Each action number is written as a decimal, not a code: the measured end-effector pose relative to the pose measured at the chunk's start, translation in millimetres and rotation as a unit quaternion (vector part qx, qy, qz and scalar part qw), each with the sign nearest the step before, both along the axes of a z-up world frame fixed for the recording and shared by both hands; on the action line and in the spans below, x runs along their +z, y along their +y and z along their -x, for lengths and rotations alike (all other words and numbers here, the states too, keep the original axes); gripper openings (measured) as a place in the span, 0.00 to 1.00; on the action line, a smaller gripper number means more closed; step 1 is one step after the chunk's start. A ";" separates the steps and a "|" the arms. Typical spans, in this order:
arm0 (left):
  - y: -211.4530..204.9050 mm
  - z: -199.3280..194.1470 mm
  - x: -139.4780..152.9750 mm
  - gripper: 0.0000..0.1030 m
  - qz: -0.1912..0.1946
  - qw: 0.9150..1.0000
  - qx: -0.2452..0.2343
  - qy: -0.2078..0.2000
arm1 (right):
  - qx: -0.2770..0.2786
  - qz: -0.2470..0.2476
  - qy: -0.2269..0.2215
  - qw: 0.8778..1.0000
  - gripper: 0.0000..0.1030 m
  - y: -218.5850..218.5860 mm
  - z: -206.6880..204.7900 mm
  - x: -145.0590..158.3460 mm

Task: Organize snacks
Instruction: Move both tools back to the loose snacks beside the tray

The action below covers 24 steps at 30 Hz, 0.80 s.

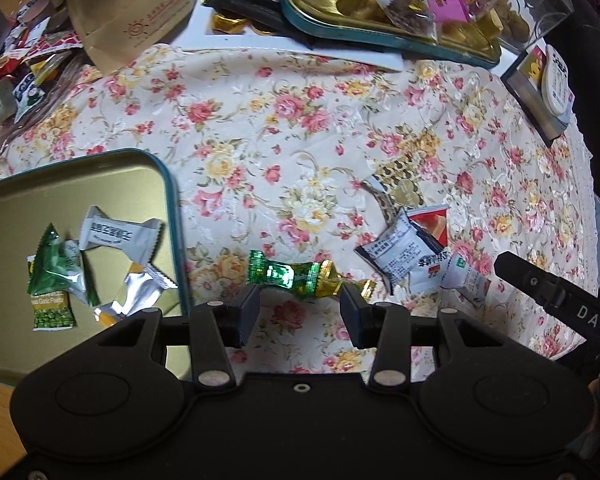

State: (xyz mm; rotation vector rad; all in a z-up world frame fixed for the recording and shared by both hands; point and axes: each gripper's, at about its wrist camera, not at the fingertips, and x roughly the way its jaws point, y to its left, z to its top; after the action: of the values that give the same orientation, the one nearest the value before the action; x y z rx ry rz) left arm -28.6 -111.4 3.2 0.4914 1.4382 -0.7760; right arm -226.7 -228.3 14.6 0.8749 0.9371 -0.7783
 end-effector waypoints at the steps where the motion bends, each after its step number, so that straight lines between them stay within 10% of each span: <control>1: -3.2 2.7 0.7 0.50 0.000 1.000 -0.004 0.000 | -0.005 -0.001 0.003 1.000 0.41 -2.9 3.7 -2.0; 13: -25.0 28.2 -2.1 0.50 -0.001 0.999 -0.037 0.008 | -0.029 -0.040 0.046 0.998 0.41 -22.2 30.2 -41.6; 24: -21.5 23.5 -2.9 0.50 -0.005 0.999 -0.029 0.017 | 0.106 0.030 0.087 0.990 0.43 -0.2 21.6 -48.9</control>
State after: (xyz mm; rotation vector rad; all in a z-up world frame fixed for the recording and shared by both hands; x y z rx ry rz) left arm -52.2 -133.0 0.3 0.5308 1.4651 -0.8275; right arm -248.3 -228.6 -34.2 0.6504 1.1357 -0.7027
